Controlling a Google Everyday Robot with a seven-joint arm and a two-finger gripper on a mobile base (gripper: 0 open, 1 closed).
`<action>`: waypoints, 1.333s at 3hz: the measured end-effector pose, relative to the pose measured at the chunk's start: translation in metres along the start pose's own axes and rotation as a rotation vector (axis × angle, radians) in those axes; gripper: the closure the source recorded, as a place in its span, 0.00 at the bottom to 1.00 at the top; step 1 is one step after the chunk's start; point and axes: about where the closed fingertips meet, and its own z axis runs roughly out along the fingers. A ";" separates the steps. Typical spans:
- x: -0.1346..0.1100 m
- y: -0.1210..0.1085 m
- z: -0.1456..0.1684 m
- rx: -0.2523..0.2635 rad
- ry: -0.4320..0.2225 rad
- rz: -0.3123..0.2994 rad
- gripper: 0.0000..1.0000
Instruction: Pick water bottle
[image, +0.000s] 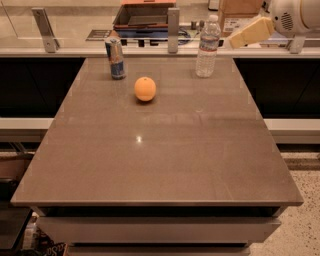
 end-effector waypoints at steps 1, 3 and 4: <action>0.001 -0.011 0.015 0.024 -0.024 0.037 0.00; 0.017 -0.035 0.068 0.057 -0.158 0.191 0.00; 0.022 -0.036 0.089 0.046 -0.199 0.235 0.00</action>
Offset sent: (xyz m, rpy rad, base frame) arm 0.0897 -0.0176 -0.0418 0.3048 -0.0763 -0.0985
